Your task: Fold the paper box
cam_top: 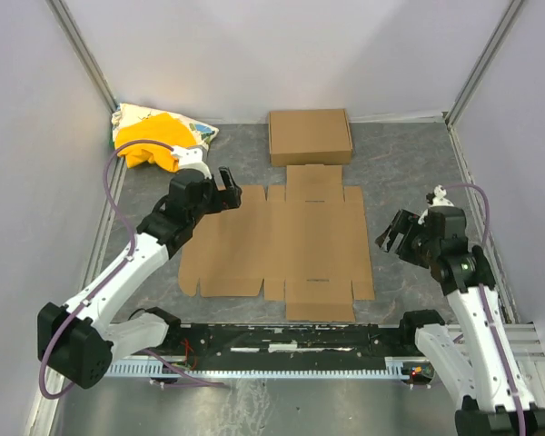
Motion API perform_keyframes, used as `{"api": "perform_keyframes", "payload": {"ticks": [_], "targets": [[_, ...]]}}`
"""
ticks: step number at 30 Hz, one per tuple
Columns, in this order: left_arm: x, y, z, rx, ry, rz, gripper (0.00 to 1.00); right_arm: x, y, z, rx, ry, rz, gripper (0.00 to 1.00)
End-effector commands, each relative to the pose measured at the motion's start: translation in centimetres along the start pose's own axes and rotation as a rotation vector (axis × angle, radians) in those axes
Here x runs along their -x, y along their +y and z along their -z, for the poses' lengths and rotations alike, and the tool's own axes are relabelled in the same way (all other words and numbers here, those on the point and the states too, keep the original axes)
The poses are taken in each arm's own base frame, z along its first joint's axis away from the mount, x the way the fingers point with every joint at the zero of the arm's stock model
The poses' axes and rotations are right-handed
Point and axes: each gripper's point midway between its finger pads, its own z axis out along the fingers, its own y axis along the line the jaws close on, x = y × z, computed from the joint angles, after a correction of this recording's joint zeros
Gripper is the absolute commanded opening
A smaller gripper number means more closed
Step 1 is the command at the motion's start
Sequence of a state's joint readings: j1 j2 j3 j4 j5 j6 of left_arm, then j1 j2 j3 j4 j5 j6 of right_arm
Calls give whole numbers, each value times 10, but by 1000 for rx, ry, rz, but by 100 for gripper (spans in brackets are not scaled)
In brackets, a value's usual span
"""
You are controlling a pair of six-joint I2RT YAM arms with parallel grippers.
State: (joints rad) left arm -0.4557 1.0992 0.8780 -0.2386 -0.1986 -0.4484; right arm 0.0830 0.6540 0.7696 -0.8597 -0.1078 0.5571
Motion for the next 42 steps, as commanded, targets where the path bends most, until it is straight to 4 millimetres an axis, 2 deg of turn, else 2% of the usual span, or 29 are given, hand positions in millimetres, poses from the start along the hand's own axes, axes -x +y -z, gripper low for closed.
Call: {"api": "perform_keyframes", "payload": {"ticks": [1, 5, 15, 22, 26, 31, 38, 42], "targets": [[17, -17, 2, -57, -21, 22, 100, 10, 5, -10, 6, 11, 28, 87], [-1, -24, -6, -87, 25, 6, 98, 12, 3, -19, -21, 58, 43, 87], [-66, -19, -40, -51, 230, 3, 93, 18, -18, -50, -203, 156, -10, 88], [-83, -15, -47, -39, 262, -15, 91, 17, -23, -74, -238, 216, 6, 88], [-95, -20, -49, -60, 288, -32, 91, 2, -15, -94, -158, 297, 28, 86], [-117, -22, -56, -51, 361, -25, 90, -33, -13, -119, -78, 416, 11, 85], [-141, -9, -66, 27, 414, -18, 89, -47, -15, -132, -42, 421, -2, 84], [-150, -8, -70, 30, 444, -20, 88, -54, -13, -135, -12, 452, 0, 82]]}}
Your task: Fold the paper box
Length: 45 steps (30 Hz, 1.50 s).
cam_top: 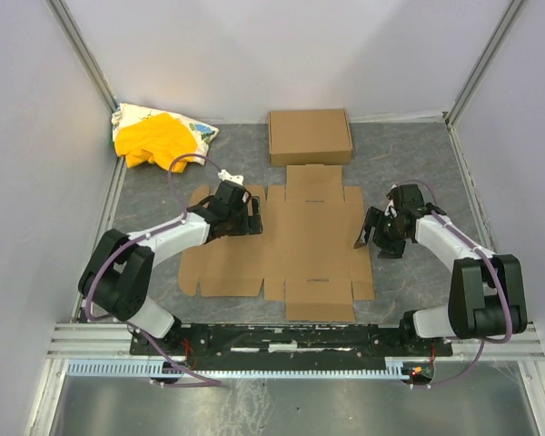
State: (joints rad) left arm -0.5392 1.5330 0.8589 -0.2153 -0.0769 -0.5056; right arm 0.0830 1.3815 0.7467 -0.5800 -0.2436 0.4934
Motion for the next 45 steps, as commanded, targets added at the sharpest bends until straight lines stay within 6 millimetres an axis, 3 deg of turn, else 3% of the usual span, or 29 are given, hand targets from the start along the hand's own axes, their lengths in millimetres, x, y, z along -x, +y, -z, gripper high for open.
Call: {"api": "perform_keyframes", "payload": {"ticks": [1, 12, 18, 34, 39, 45], "targets": [[2, -5, -8, 0, 0, 32, 88, 7, 13, -7, 82, -14, 43, 81], [-24, -6, -31, 38, 96, -4, 88, -5, 6, -18, 55, 12, 55, 79], [-31, -8, -37, 49, 126, -16, 89, -17, 22, -21, 92, 38, 119, 75], [-38, -18, -37, 38, 146, -50, 89, 6, 76, 30, 160, -110, 182, 69], [-39, -21, -36, 36, 150, -66, 89, 6, 80, 19, 146, -90, 184, 68], [-39, -24, -35, 35, 148, -78, 89, 2, 66, -6, 37, -55, 194, 65]]}}
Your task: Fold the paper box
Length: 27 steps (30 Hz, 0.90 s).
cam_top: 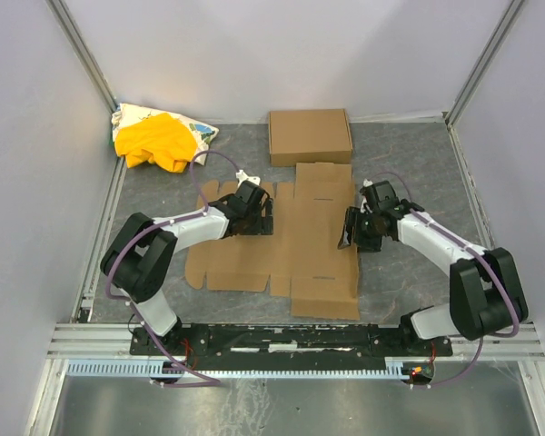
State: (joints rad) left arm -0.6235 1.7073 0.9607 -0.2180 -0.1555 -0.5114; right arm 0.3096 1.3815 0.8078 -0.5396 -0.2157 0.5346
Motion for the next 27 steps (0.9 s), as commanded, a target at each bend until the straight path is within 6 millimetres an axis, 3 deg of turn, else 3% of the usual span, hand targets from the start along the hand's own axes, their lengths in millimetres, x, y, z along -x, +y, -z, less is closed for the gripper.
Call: {"api": "perform_keyframes", "payload": {"ticks": [1, 6, 9, 16, 21, 27], "targets": [[-26, -8, -3, -27, 102, -13, 89, 12, -4, -9, -73, -29, 17, 64], [-26, -9, -3, -24, 104, -18, 89, 12, -23, -8, -220, -50, 53, 63], [-27, -9, -3, -19, 109, -21, 87, 16, -29, 1, -274, -77, 73, 54], [-29, -13, -2, -34, 118, -25, 63, 32, -28, 37, -320, -154, 110, 34], [-33, -33, 4, -127, 128, -36, 47, 46, -24, 64, -351, -181, 161, 26], [-41, -68, 29, -273, 118, -30, 46, 67, -11, 101, -356, -231, 226, 21]]}}
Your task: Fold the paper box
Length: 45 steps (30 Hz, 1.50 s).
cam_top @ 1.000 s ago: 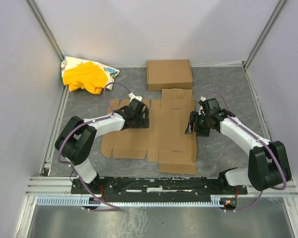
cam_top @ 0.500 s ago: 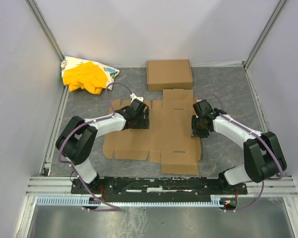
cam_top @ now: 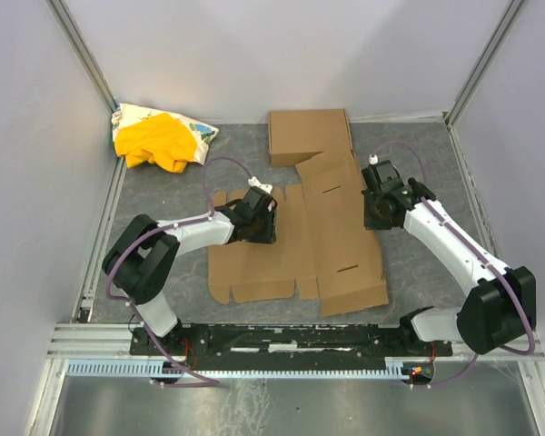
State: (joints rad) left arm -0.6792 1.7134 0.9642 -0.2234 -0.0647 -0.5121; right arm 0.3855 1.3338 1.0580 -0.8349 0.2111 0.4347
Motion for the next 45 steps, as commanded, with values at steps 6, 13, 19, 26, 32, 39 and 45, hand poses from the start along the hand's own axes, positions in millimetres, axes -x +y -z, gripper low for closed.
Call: {"api": "perform_keyframes", "payload": {"ticks": [6, 13, 19, 26, 32, 39, 45], "targets": [[-31, -68, 38, -328, 32, 74, 46, 49, 4, 67, 56, -129, 103, 18], [-56, -54, 32, -332, 22, 151, 51, 56, -1, 71, 0, -121, 96, 45], [-32, -42, 64, -293, -116, 220, 68, 37, -13, 20, -69, -50, -2, 85], [11, -27, 123, -246, -324, 242, 74, 34, -38, -16, -15, -67, -153, 92], [-10, 3, 93, -59, -238, 227, 72, 25, -44, -57, -11, 23, -210, 88], [-37, 26, 60, 69, -158, 204, 71, 15, -54, -79, -29, 35, -242, 85], [-45, 31, 53, 76, -152, 211, 71, 4, -64, -87, -69, 63, -245, 85]]}}
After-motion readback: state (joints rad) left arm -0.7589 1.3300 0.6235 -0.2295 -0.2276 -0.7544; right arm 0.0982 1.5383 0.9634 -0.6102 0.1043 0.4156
